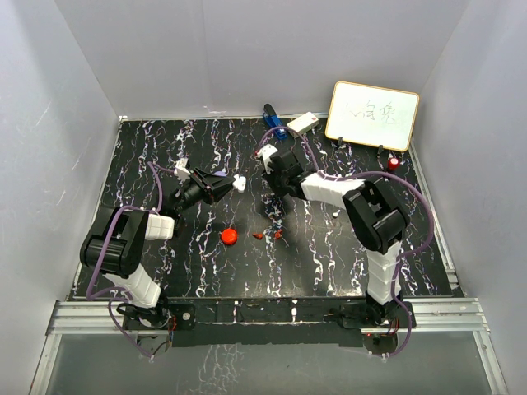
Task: Insert the wireless bluetooth earbuds into the charging case
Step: Pick up the earbud from the center of the board.
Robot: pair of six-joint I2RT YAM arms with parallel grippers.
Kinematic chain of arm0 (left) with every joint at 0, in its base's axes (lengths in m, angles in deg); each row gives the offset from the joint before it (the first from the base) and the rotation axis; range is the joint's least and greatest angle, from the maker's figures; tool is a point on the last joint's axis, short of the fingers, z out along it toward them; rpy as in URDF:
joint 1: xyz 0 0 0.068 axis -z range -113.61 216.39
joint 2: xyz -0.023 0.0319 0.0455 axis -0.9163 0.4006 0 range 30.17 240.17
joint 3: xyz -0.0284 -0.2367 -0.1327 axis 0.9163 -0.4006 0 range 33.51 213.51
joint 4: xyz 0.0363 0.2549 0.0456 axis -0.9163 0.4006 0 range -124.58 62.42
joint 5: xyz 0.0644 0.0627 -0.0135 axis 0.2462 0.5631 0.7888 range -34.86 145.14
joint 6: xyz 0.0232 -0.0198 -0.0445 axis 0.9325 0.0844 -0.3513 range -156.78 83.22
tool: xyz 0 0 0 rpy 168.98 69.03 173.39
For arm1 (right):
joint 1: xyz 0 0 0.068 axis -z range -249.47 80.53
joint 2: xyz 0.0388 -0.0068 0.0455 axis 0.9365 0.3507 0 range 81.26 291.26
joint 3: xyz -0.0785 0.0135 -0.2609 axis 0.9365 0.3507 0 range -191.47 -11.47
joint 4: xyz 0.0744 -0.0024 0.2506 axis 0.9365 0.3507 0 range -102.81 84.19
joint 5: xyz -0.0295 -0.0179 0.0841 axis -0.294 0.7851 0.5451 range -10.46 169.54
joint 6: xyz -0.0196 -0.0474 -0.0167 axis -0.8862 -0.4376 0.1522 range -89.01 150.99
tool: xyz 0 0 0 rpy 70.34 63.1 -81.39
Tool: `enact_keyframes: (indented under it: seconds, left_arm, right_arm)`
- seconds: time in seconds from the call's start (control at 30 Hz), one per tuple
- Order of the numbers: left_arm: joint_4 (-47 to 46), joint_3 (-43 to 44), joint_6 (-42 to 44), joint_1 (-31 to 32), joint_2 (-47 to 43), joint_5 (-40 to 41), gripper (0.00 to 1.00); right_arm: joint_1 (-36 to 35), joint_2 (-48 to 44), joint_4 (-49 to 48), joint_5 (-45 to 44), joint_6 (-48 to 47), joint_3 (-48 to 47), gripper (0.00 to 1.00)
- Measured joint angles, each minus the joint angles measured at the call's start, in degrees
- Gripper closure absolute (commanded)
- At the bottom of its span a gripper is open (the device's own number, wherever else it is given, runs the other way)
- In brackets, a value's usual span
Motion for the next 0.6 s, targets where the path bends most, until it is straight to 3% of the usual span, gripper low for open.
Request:
enact_keyframes:
  seconds: [0.33,0.43,0.5,0.6]
  left_arm:
    - [1.49,0.00,0.59,-0.07,0.00,0.02,1.00]
    - [2.40,0.00,0.92,-0.11,-0.15,0.07,1.00]
    - [3.13,0.00,1.20,-0.11,-0.50,0.11,1.00]
    - [3.21,0.00,1.46,-0.11,-0.70,0.13,1.00]
  right_arm:
    - [3.26,3.93,-2.99,9.70,-9.05,-2.51,0.81]
    - [3.26,5.09,-2.86,11.15,-10.78,-4.13,0.59]
    - [3.28,5.60,-2.64,11.74,-11.78,-5.07,0.39]
    - [3.39,5.66,-2.51,12.22,-12.61,-5.42,0.31]
